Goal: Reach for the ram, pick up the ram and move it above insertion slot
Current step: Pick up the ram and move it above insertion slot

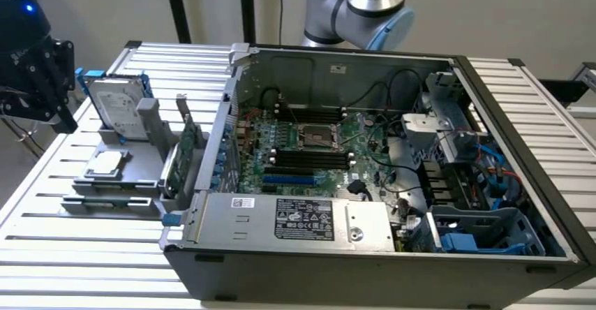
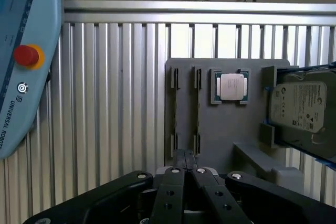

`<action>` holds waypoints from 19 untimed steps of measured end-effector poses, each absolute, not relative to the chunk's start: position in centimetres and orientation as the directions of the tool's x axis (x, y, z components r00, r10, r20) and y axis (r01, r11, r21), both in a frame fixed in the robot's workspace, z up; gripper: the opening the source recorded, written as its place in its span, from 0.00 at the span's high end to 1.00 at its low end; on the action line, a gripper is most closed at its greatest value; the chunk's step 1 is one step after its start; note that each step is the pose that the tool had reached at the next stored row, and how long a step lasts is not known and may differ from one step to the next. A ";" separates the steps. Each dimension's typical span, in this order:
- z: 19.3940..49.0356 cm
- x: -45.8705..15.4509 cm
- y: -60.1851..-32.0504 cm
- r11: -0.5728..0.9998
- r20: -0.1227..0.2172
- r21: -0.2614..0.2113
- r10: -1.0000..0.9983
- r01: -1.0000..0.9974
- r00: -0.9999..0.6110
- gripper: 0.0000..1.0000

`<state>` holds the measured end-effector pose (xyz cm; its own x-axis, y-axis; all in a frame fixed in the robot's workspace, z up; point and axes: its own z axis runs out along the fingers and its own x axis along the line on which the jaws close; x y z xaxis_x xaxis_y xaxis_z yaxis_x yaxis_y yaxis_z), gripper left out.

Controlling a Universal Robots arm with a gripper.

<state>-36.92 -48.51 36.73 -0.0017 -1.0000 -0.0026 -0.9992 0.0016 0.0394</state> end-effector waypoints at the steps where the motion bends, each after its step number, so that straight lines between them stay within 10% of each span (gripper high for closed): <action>1: 36.7 -36.9 -48.5 0.002 -0.003 0.039 -1.000 -0.999 -0.002 0.89; 10: 36.7 -37.1 -48.5 -0.014 -0.003 0.036 -1.000 -0.999 0.014 0.88; 19: 35.9 -37.3 -48.5 -0.014 -0.003 0.036 -1.000 -0.999 0.014 0.58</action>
